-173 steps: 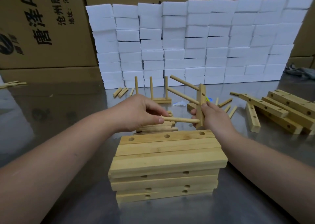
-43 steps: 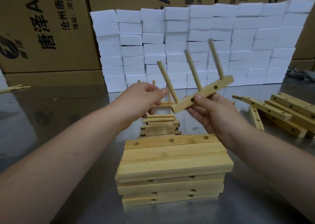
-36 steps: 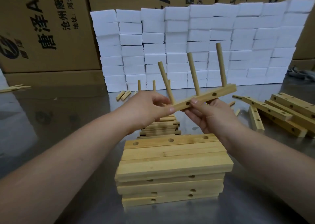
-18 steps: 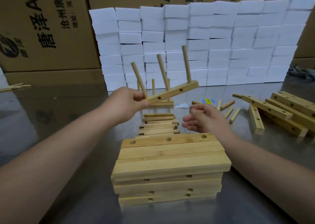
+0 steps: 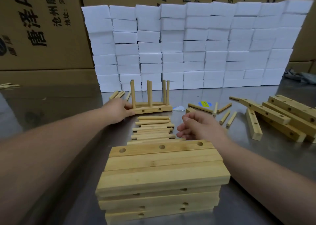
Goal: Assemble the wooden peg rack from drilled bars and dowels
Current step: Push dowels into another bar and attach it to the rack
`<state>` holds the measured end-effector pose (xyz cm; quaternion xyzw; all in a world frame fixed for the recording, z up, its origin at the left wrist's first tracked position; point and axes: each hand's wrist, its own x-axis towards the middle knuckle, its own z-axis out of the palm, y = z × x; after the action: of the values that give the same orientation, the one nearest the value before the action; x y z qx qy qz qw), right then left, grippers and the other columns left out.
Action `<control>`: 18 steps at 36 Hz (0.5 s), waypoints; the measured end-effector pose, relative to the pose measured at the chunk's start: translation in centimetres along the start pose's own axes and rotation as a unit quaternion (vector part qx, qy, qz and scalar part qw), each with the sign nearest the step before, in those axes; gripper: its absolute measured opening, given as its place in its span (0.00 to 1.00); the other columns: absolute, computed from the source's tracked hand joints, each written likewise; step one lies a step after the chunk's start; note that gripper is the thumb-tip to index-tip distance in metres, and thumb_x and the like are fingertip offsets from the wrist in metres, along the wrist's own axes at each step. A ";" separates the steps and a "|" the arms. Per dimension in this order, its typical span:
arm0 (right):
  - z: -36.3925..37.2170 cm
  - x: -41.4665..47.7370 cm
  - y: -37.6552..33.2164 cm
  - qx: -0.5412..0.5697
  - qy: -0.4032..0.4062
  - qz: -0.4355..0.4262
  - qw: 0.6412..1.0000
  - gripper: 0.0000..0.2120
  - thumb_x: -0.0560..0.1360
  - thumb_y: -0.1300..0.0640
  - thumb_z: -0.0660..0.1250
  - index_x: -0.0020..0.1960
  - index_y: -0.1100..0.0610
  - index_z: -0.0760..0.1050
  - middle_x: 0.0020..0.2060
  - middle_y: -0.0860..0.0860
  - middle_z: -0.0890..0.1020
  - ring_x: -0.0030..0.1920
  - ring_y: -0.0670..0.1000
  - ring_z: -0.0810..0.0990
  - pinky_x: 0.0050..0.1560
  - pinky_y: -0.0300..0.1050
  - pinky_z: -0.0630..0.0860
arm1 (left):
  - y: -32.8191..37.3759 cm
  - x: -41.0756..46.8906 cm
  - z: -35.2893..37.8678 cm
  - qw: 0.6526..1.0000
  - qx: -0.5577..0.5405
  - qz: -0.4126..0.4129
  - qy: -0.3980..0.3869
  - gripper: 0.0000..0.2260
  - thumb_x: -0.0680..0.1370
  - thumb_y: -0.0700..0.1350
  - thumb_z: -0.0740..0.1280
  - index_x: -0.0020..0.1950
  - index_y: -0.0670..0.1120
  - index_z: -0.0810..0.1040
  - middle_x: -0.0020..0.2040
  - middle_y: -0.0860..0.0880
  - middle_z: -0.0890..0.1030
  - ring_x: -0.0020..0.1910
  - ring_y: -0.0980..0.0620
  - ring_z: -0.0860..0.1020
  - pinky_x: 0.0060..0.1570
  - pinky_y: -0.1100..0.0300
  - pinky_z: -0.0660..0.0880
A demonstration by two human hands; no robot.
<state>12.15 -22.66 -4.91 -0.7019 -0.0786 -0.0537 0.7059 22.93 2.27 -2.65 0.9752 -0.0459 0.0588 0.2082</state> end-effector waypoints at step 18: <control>-0.1 -0.1 0.1 -0.038 -0.005 0.000 0.999 0.09 0.78 0.58 0.62 0.40 0.52 0.77 0.31 0.47 0.83 0.33 0.45 0.82 0.29 0.33 0.73 | -0.8 2.5 2.4 0.995 0.009 -0.024 0.098 0.14 0.75 0.56 0.65 0.57 0.52 0.76 0.49 0.53 0.77 0.43 0.54 0.73 0.35 0.61 0.65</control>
<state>12.05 -22.80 -4.98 -0.7285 -0.0804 -0.0529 0.6782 25.69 1.86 -4.85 0.9675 -0.0008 0.1496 0.2040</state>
